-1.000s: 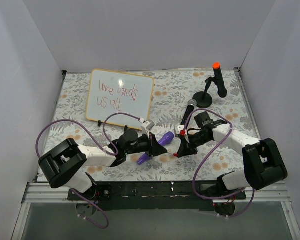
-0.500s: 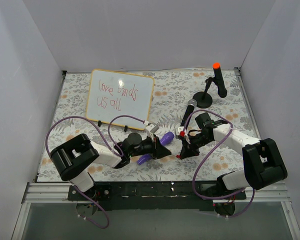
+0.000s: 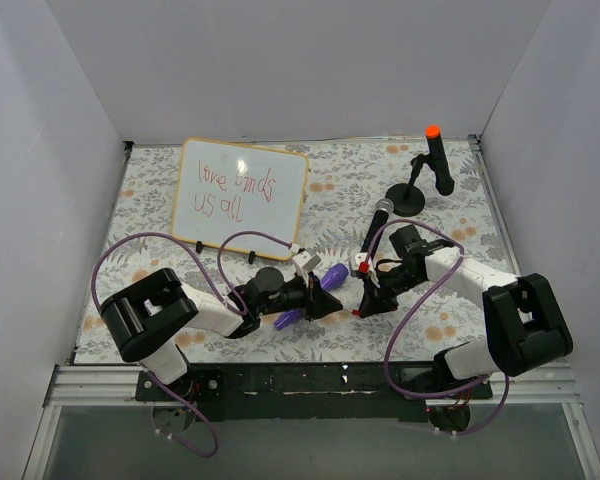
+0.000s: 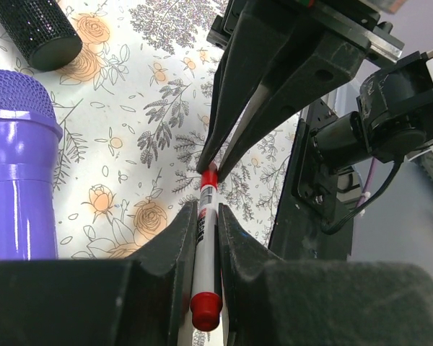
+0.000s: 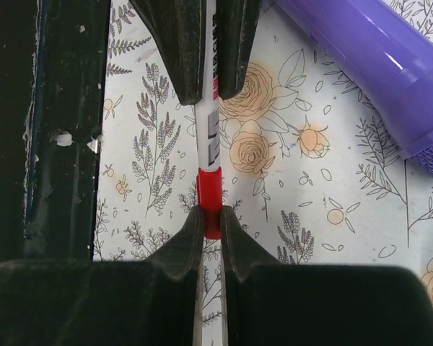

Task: Write a sentence on the whiteboard
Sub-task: Close the whiteboard marker at the center of the board.

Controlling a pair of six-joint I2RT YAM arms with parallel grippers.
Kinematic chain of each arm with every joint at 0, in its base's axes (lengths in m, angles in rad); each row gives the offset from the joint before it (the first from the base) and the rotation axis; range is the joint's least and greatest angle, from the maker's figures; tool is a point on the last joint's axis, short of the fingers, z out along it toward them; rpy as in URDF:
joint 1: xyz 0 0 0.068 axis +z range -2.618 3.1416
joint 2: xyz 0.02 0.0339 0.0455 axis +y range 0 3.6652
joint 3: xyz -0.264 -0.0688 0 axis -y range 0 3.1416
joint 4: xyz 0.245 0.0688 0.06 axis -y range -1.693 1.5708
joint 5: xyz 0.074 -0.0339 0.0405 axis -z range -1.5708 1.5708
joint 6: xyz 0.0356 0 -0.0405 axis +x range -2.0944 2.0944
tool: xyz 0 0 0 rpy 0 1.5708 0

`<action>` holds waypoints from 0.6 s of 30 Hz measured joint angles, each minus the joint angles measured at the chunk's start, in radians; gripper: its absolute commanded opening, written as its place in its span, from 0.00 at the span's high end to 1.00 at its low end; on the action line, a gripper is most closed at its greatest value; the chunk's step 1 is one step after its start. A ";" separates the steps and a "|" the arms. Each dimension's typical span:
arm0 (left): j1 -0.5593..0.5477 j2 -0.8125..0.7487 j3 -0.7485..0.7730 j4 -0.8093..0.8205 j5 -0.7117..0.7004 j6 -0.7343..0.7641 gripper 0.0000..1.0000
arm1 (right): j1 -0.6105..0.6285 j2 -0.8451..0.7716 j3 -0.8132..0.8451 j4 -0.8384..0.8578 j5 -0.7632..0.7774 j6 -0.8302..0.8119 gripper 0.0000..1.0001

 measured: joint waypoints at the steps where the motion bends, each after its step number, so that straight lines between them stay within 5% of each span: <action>1: -0.001 -0.001 -0.002 0.003 -0.002 0.009 1.00 | 0.000 0.003 0.000 0.003 -0.001 0.000 0.87; 18: -0.008 0.004 -0.038 0.078 0.006 0.074 1.00 | 0.007 0.029 0.000 0.010 -0.029 0.000 0.77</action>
